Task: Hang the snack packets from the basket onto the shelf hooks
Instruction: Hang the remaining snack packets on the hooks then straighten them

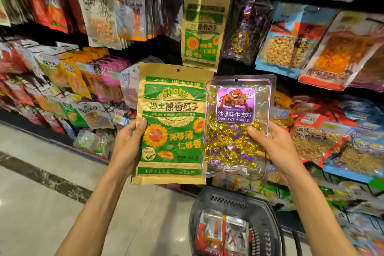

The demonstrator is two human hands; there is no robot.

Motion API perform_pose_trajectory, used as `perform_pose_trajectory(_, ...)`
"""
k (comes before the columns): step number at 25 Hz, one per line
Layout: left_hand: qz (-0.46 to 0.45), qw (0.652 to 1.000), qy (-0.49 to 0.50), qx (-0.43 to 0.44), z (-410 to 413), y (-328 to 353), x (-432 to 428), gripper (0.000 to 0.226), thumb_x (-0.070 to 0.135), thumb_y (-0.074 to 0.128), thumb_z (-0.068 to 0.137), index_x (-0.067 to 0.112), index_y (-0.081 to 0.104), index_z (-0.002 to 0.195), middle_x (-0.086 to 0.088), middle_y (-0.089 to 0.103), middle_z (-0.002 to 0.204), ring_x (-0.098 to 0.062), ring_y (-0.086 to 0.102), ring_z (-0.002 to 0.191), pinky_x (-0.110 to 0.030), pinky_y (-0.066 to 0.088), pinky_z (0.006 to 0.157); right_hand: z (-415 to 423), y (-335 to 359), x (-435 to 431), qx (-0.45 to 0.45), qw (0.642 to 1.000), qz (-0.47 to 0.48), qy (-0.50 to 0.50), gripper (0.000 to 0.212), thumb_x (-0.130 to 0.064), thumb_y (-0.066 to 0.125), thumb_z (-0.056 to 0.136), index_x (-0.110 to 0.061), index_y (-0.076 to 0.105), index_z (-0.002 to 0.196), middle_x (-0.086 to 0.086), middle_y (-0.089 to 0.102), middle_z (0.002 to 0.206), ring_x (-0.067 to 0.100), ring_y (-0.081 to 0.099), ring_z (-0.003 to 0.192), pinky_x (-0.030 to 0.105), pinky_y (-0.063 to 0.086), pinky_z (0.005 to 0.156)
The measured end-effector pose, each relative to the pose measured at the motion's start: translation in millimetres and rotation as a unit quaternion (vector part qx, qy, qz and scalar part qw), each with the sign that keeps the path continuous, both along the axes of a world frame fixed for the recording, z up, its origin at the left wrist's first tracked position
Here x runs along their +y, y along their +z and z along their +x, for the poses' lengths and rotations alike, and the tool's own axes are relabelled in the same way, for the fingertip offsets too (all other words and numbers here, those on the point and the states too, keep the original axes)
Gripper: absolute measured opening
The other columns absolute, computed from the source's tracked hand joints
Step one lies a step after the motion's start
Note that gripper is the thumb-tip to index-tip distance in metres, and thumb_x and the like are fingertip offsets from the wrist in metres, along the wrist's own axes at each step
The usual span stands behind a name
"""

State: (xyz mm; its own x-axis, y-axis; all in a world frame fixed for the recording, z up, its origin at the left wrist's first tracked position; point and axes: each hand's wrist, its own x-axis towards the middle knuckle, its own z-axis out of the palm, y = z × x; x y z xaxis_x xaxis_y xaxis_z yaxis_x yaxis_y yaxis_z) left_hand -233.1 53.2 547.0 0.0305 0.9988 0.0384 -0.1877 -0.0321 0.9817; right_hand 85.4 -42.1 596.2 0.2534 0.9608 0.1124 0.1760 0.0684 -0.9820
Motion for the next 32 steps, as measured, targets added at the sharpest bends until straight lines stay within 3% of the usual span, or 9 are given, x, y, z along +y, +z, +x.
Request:
perform_pose_trajectory(5,0.005,0.999,-0.024,-0.033,15,27,58,0.027,0.027,0.053,0.098,0.011,0.067,0.112,-0.012,0.072,0.111,-0.023,0.069,0.099,-0.038,0.056,0.087,16,21,45,0.04,0.999,0.03,-0.016,0.029,-0.027,0.07,0.083,-0.019,0.069,0.111,0.001,0.075,0.104,0.02,0.071,0.098,0.038,0.054,0.092)
perform_pose_trajectory(7,0.008,0.999,-0.021,-0.042,23,34,81,0.029,0.026,0.054,0.098,0.009,0.066,0.117,-0.011,0.071,0.116,-0.025,0.067,0.107,-0.04,0.052,0.094,22,28,64,0.047,0.997,0.047,-0.027,0.025,-0.025,0.071,0.081,-0.019,0.071,0.106,0.003,0.076,0.101,0.018,0.071,0.091,0.036,0.055,0.09)
perform_pose_trajectory(11,0.024,0.998,-0.023,-0.054,37,51,111,0.025,0.022,0.05,0.1,0.01,0.067,0.114,-0.008,0.073,0.111,-0.019,0.07,0.099,-0.032,0.056,0.085,30,45,94,0.056,0.995,0.072,-0.038,0.023,-0.024,0.071,0.08,-0.02,0.072,0.102,0.002,0.076,0.096,0.011,0.071,0.082,0.023,0.057,0.074)
perform_pose_trajectory(13,0.026,0.998,-0.029,-0.056,42,60,125,0.026,0.022,0.05,0.1,0.009,0.067,0.114,-0.009,0.073,0.11,-0.021,0.07,0.1,-0.035,0.056,0.087,33,54,104,0.056,0.994,0.085,-0.044,0.021,-0.023,0.07,0.08,-0.021,0.073,0.101,-0.002,0.077,0.095,0.008,0.071,0.08,0.018,0.056,0.071)
perform_pose_trajectory(16,0.025,0.997,-0.037,-0.055,47,72,150,0.028,0.026,0.051,0.1,0.009,0.069,0.112,-0.01,0.072,0.112,-0.026,0.068,0.105,-0.041,0.052,0.093,35,63,119,0.058,0.991,0.099,-0.067,0.023,-0.025,0.071,0.079,-0.021,0.074,0.102,0.0,0.076,0.097,0.013,0.072,0.087,0.024,0.057,0.079)
perform_pose_trajectory(18,0.029,0.997,-0.049,-0.056,49,81,165,0.027,0.026,0.051,0.1,0.01,0.069,0.112,-0.009,0.073,0.112,-0.023,0.069,0.104,-0.037,0.053,0.091,31,69,127,0.057,0.99,0.103,-0.083,0.022,-0.024,0.07,0.081,-0.019,0.074,0.103,0.001,0.076,0.099,0.015,0.072,0.09,0.026,0.056,0.084)
perform_pose_trajectory(22,0.016,0.993,-0.081,-0.081,51,96,192,0.025,0.025,0.05,0.1,0.013,0.068,0.113,-0.007,0.074,0.109,-0.019,0.07,0.097,-0.033,0.058,0.084,20,80,136,0.074,0.985,0.113,-0.111,0.023,-0.02,0.069,0.081,-0.016,0.072,0.104,-0.001,0.077,0.093,0.009,0.072,0.08,0.017,0.056,0.07)
perform_pose_trajectory(27,0.0,0.988,-0.117,-0.099,48,105,221,0.026,0.025,0.053,0.098,0.011,0.069,0.112,-0.011,0.074,0.108,-0.021,0.072,0.091,-0.032,0.06,0.076,4,85,145,0.089,0.98,0.105,-0.142,0.022,-0.031,0.072,0.072,-0.026,0.078,0.092,-0.005,0.076,0.091,0.006,0.069,0.077,0.015,0.055,0.069)
perform_pose_trajectory(32,-0.02,0.986,-0.133,-0.097,45,110,234,0.026,0.026,0.053,0.098,0.011,0.069,0.113,-0.011,0.073,0.108,-0.023,0.071,0.097,-0.041,0.056,0.09,-7,88,148,0.093,0.977,0.108,-0.157,0.037,-0.038,0.073,0.066,-0.02,0.076,0.098,0.001,0.076,0.099,0.013,0.07,0.085,0.023,0.057,0.077)
